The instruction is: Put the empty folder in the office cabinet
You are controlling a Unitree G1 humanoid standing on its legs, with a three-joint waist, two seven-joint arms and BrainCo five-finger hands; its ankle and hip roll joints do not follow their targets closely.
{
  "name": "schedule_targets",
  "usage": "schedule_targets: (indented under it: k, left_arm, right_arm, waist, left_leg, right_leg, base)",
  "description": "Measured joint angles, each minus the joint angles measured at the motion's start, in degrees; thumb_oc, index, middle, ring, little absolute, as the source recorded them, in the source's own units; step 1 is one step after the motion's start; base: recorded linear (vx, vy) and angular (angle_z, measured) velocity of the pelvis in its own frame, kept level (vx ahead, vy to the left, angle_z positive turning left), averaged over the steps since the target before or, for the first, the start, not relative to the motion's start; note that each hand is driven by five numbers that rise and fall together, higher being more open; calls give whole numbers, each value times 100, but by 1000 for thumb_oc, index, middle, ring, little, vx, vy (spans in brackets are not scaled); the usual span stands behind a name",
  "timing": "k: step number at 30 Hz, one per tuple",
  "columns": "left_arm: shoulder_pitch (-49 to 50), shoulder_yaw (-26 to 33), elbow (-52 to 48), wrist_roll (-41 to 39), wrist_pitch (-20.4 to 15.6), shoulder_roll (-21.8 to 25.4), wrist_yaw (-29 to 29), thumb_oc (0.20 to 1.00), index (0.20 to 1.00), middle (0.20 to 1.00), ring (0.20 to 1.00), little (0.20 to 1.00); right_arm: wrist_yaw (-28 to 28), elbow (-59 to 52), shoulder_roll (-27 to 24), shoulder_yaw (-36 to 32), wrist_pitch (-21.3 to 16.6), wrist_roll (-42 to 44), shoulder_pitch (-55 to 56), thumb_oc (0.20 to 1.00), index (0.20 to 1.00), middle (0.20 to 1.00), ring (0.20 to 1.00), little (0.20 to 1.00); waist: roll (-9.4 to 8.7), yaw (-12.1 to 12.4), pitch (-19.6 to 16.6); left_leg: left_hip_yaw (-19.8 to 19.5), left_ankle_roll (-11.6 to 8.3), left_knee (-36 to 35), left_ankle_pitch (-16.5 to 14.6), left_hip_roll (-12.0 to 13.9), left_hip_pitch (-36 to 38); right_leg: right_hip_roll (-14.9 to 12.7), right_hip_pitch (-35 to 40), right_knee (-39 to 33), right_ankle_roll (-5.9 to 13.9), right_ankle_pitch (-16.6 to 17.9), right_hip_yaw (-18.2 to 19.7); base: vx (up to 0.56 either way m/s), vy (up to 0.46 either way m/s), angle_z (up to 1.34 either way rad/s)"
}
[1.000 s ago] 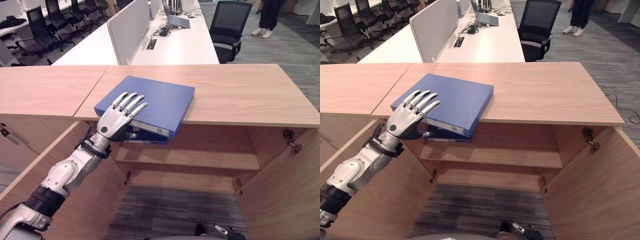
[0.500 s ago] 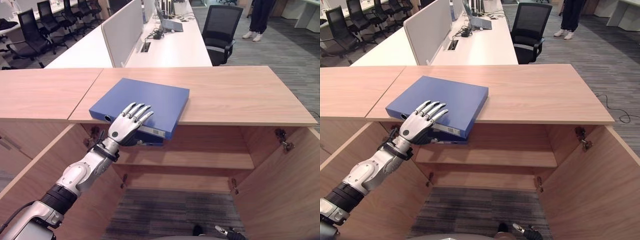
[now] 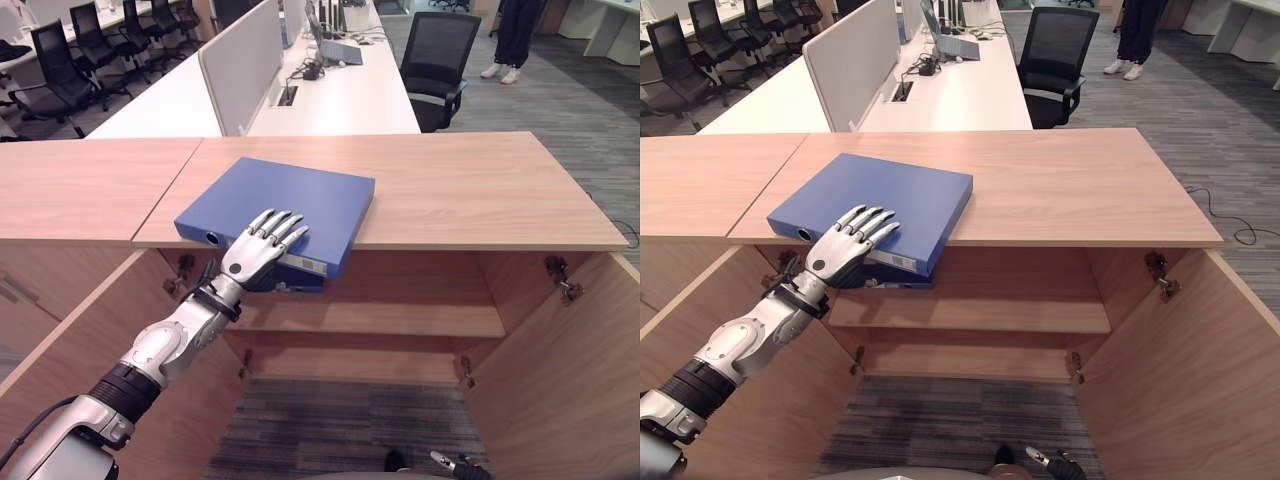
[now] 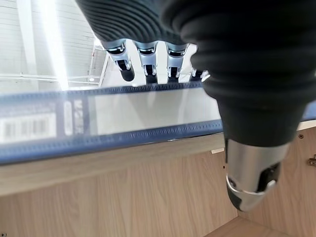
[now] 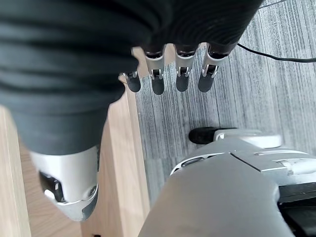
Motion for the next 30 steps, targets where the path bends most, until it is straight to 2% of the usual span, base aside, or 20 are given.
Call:
schedule_targets:
  k: [6,28,29,30]
  left_arm:
    - [-158,-207,113,90,18,-5,0,1000,1000,1000,1000,1000]
    - [-331,-228,329,94,80,-206,-1,1000,1000,1000,1000,1000]
    - [-333,-229,332,94,83,-207,-1,335,335,335,335,335]
    - [-333,-230,332,93,84,-208,-2,200,200,200,200,200]
  right_arm:
    - [0,-1,-3,-1,1,2,-7,1000,1000,1000,1000,1000]
    - [0,0,-2,-1,4,2,-9,1000,1000,1000,1000,1000]
    - [0,1,-2,-1,5,2,-9,1000,1000,1000,1000,1000]
    - [0,6,-2,-1,4,1,-10,1000,1000,1000,1000,1000]
  waist:
    - [0,-16,0]
    - [1,-109,4]
    - [1,-109,4]
    - [1,-110,4]
  left_leg:
    - [1,-1,0,-1,1,0]
    - [29,-6,0,-5,4,2]
    - [29,-6,0,-5,5,2]
    - [29,-6,0,-5,5,3]
  right_leg:
    - [1,-1,0,0,0,3]
    - [8,-10,0,0,0,22]
    - [7,-10,0,0,0,22]
    - [8,-10,0,0,0,22]
  base:
    - [0,0,0]
    - [0,0,0]
    - [0,0,0]
    - [0,0,0]
